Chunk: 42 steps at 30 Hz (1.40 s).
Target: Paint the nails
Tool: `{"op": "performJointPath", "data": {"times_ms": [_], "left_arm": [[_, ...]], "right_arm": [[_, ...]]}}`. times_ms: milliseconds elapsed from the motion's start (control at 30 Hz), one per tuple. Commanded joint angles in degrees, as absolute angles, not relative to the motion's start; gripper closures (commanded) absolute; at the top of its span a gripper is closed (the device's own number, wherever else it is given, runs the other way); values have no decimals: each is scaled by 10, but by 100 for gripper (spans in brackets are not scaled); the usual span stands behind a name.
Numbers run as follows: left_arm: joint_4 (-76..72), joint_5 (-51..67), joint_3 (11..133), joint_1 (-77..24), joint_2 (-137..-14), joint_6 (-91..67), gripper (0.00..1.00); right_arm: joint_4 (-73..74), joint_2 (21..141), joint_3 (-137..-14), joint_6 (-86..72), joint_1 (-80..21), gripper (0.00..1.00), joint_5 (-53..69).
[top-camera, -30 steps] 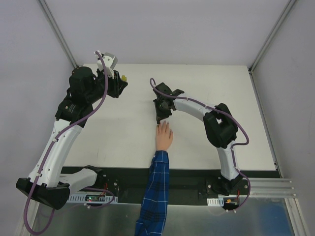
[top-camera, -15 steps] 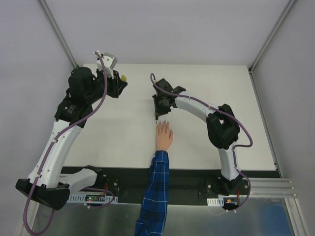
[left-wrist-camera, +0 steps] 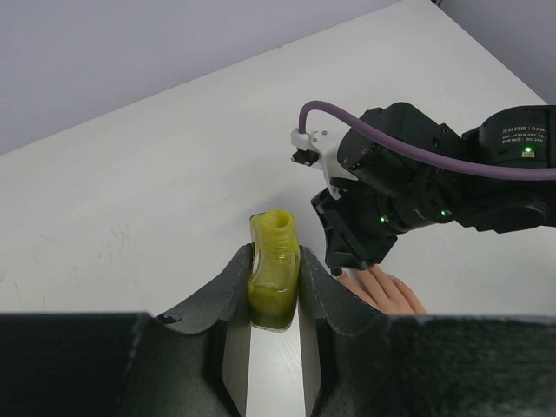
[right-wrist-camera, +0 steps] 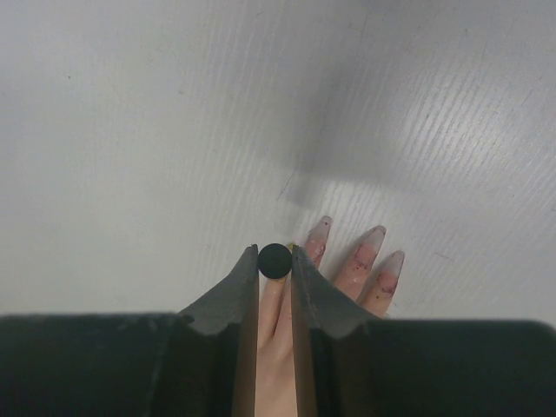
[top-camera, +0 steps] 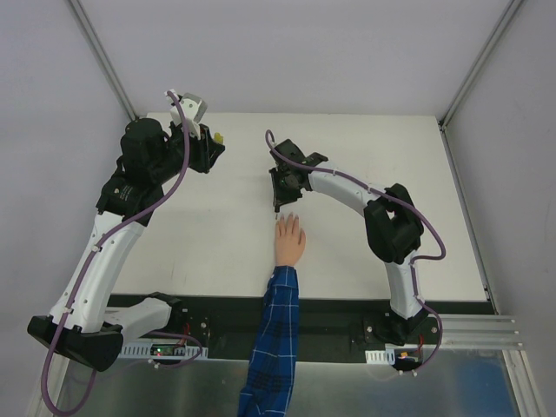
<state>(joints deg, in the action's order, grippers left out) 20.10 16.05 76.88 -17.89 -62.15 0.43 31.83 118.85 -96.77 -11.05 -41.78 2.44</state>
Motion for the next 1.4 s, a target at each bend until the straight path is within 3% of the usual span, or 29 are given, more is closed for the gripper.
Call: {"op": "performJointPath", "data": {"times_ms": [0,1367], "left_arm": [[192,171,768,-174,-606,2,100],[192,171,768,-174,-606,1,100]], "right_arm": [[321,1187,-963,-118,-418,100,32],[320,1208,-986,-116,-417,100,30]]}}
